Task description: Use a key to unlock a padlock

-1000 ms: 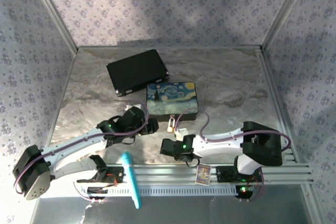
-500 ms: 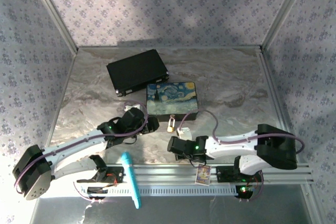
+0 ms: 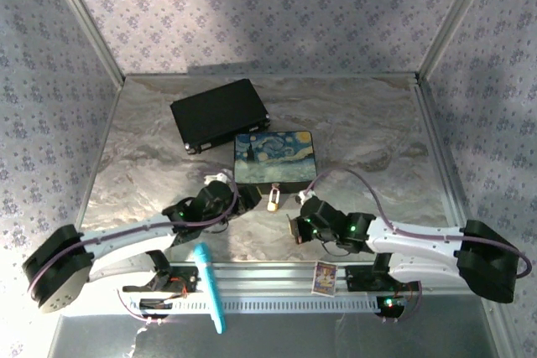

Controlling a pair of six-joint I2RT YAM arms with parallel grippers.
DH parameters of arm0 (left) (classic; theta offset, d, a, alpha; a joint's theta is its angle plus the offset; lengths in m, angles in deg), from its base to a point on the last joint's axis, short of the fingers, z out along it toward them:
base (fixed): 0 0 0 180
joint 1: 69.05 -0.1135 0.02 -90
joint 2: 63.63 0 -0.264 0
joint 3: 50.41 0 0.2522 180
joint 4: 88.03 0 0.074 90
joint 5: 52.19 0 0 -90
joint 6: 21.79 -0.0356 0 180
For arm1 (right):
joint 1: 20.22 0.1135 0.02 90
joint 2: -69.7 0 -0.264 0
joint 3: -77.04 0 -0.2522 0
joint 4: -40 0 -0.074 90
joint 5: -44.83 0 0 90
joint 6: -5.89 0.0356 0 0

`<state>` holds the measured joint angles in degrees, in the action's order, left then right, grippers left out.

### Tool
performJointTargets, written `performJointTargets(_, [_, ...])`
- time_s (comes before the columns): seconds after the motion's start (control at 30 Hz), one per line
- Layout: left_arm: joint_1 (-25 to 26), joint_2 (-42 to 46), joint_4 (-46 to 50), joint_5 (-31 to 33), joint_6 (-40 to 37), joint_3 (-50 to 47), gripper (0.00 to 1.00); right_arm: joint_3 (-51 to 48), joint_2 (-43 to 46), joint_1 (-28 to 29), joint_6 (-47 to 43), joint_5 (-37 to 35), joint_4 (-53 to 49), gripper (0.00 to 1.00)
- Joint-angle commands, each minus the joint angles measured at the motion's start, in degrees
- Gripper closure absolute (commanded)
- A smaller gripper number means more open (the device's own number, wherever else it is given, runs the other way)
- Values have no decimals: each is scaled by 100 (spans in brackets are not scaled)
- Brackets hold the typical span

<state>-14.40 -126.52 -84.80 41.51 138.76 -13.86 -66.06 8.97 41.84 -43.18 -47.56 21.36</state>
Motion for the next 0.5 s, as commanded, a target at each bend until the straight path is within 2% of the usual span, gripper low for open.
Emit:
performJointTargets(0.0, [142, -469, -682, -298, 61, 288, 33, 279, 23, -43, -684, 432, 16, 100])
performJointTargets(0.17, [264, -1026, -934, -713, -161, 669, 34, 501, -131, -40, -840, 658, 51, 100])
performJointTargets(0.27, [385, -1173, -885, -768, -199, 844, 35, 525, -158, -31, -808, 540, 87, 100])
performJointTargets(0.47, [494, -1430, -1093, -740, 254, 731, 52, 455, -158, -132, -578, 438, 473, 100])
